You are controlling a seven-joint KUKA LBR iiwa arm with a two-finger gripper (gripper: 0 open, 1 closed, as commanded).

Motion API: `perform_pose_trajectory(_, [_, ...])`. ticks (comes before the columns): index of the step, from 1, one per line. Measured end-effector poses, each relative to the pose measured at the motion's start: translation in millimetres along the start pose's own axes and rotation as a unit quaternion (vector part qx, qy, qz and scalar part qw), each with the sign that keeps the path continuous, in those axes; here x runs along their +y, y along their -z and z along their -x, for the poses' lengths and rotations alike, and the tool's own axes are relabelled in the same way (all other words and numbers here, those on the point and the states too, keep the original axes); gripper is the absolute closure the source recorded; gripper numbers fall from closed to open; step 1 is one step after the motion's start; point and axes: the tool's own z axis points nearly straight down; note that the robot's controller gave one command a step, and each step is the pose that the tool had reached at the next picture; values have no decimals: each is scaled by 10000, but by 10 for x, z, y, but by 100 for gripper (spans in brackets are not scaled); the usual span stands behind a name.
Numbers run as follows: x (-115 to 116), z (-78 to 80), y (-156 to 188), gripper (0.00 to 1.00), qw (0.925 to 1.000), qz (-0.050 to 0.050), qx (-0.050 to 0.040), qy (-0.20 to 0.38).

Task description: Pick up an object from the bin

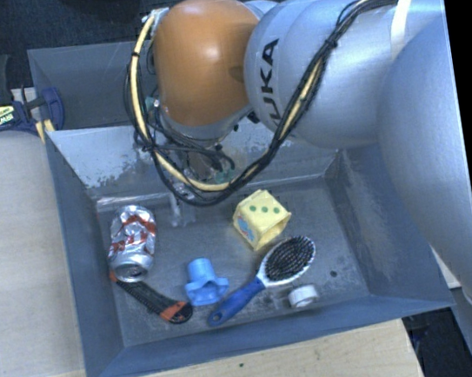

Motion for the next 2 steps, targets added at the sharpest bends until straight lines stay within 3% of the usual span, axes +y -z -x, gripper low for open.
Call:
perform_pose_trajectory(1, [429,-583,-815,0,9714,13,-8,2374])
perform_pose_trajectory(2, [281,-125,-584,0,9948,1,-73,1013])
